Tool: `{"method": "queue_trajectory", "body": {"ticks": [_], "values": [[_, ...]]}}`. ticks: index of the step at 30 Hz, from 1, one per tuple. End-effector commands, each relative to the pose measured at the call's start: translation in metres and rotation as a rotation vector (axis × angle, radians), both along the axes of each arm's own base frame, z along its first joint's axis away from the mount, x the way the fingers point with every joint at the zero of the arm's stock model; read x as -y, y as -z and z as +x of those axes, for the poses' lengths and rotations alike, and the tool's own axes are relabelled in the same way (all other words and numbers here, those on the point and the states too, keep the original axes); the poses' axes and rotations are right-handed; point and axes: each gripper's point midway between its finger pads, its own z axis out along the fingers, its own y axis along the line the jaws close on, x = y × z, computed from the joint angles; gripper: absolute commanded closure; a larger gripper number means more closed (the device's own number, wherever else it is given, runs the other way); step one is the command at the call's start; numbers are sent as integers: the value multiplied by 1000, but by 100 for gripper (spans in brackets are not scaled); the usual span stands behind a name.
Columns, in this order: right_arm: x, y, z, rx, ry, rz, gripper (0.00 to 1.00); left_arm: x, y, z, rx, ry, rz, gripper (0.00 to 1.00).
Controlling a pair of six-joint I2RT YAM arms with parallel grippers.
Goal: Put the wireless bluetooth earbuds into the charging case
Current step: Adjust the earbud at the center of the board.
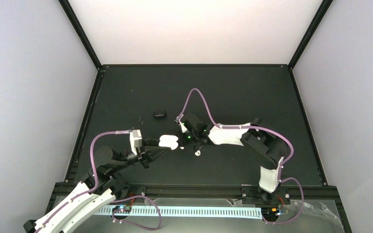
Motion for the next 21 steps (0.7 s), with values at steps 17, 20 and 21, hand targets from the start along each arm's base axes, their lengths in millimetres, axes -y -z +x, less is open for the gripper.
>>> {"method": "queue_trajectory", "body": {"ticks": [17, 20, 21], "values": [[18, -6, -35, -80, -2, 74, 67, -3, -16, -5, 33, 5, -29, 99], [20, -7, -37, -79, -3, 71, 67, -3, -16, -4, 32, 6, -27, 98], [22, -8, -38, -76, -1, 71, 67, -3, -16, -4, 33, 6, -27, 99]]}}
